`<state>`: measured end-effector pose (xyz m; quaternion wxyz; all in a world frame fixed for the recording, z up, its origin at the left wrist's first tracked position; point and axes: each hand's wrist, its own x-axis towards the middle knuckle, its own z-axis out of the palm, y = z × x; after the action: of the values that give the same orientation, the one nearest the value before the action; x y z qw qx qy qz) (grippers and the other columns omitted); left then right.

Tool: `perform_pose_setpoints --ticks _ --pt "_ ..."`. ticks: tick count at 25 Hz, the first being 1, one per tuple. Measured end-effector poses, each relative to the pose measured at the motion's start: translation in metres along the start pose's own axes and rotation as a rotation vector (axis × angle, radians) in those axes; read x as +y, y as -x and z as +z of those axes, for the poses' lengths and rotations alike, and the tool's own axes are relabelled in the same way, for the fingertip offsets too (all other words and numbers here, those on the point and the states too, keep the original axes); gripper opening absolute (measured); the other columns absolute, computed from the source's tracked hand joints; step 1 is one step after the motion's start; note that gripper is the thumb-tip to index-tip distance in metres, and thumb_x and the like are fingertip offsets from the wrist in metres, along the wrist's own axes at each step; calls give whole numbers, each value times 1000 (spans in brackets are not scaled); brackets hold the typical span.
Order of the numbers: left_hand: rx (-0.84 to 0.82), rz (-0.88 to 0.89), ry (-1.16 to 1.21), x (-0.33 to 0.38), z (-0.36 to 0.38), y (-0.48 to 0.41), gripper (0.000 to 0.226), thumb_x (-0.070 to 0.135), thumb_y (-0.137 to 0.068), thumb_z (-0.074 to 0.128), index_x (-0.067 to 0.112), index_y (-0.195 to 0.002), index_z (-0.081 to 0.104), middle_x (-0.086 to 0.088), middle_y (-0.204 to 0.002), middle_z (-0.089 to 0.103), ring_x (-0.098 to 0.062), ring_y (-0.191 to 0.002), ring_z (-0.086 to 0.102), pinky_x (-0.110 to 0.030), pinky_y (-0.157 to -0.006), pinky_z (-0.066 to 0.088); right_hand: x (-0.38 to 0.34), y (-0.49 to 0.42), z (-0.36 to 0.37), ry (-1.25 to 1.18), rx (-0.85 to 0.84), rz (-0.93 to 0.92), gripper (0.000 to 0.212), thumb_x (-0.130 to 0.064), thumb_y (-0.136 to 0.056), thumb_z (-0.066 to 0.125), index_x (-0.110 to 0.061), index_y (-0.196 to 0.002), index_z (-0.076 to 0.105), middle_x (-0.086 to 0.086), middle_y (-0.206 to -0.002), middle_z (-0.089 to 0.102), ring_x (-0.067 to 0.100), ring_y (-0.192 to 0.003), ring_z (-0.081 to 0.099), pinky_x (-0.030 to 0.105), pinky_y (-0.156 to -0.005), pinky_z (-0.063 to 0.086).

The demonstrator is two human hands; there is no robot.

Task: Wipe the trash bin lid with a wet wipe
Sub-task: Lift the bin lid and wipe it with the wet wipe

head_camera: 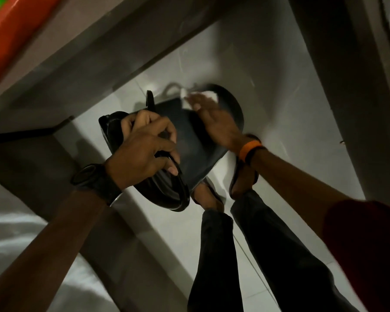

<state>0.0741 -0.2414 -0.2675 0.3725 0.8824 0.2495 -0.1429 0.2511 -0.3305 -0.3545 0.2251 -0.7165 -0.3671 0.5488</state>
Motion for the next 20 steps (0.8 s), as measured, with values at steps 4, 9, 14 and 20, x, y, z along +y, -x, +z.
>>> perform_pose_setpoints --ticks 4,9,14,20 --pt "103 -41 -6 4 -1 -5 22 54 -62 71 34 -71 75 17 -110 44 -16 -111 31 -26 -86 11 -4 68 27 -140 -131 -421 44 -13 -106 32 -25 -149 28 -11 -158 26 -5 -148 15 25 -126 7" --pt "121 -126 81 11 5 -3 15 43 -63 80 31 -70 75 19 -105 44 -7 -105 26 -34 -89 18 57 -18 -23 -26 176 142 53 -38 -99 24 -25 -150 32 3 -164 25 17 -153 17 44 -127 12" --pt "101 -75 122 4 -2 -11 11 39 -69 73 33 -77 70 25 -88 57 -11 -94 36 -55 -89 38 24 31 13 17 -103 -504 46 -18 -105 31 -11 -150 33 3 -161 26 15 -152 17 40 -128 8" --pt "72 -71 146 -2 -12 -26 18 46 -74 62 31 -81 66 9 -86 57 -17 -95 43 -49 -91 38 71 -9 -18 -231 246 226 63 -47 -97 24 -25 -155 18 0 -167 12 17 -155 8 47 -127 11"
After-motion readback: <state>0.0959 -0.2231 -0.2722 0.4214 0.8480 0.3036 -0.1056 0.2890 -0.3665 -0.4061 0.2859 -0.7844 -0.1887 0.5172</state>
